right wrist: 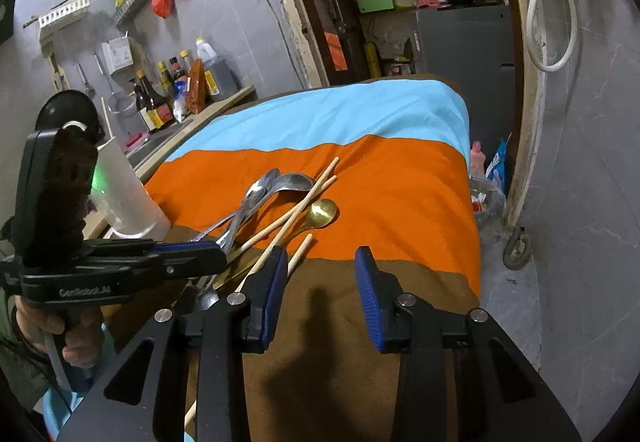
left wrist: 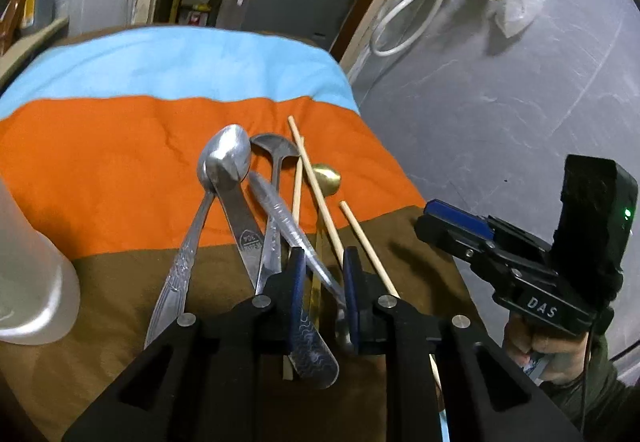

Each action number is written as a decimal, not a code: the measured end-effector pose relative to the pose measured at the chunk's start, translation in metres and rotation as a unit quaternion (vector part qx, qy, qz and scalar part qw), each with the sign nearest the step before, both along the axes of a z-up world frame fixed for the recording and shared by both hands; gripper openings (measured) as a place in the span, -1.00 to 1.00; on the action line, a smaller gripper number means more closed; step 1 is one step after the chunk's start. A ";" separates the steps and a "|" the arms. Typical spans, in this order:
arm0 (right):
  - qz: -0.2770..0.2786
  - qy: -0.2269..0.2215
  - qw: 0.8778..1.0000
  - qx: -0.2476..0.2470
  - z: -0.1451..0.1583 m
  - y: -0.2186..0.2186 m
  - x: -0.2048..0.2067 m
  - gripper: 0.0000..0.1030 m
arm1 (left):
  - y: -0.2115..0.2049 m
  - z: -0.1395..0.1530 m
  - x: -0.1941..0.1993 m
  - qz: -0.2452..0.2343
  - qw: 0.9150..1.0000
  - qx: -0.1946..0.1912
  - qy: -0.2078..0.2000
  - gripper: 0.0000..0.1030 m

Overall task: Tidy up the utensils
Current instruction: 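Return both tools to the pile and grasp a knife with the left gripper, then grasp a knife with the left gripper while the right grasps another chopstick, then carry the knife and chopstick up over the white caddy with both tools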

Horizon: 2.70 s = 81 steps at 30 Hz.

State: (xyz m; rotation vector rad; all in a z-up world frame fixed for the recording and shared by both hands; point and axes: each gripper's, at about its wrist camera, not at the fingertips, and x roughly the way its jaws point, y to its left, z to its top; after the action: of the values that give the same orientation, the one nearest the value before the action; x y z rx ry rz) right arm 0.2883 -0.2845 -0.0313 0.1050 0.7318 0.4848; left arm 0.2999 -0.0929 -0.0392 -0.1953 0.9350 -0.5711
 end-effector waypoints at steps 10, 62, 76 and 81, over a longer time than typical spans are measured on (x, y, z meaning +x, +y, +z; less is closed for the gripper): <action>0.012 0.027 1.000 -0.009 -0.007 0.006 0.006 -0.38 | -0.004 -0.006 0.023 0.009 0.999 -0.008 0.044 -0.72; 0.018 0.102 0.992 0.075 0.018 0.034 -0.023 -0.95 | 0.031 0.036 -0.041 -0.014 0.995 -0.045 -0.090 -1.00; 0.055 -0.165 0.967 0.187 0.099 0.090 -0.038 -0.94 | 0.097 0.119 -0.071 0.070 0.953 -0.112 -0.272 -1.00; 0.069 -0.217 0.945 0.236 0.122 0.122 -0.024 -0.94 | 0.145 0.136 -0.063 0.119 0.935 -0.154 -0.297 -1.00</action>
State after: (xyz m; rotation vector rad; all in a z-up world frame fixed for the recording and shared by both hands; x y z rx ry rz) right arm 0.2645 -0.1623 0.0908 0.3852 0.1794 0.7840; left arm 0.2365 0.0517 0.0971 -0.3858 0.2239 -0.5061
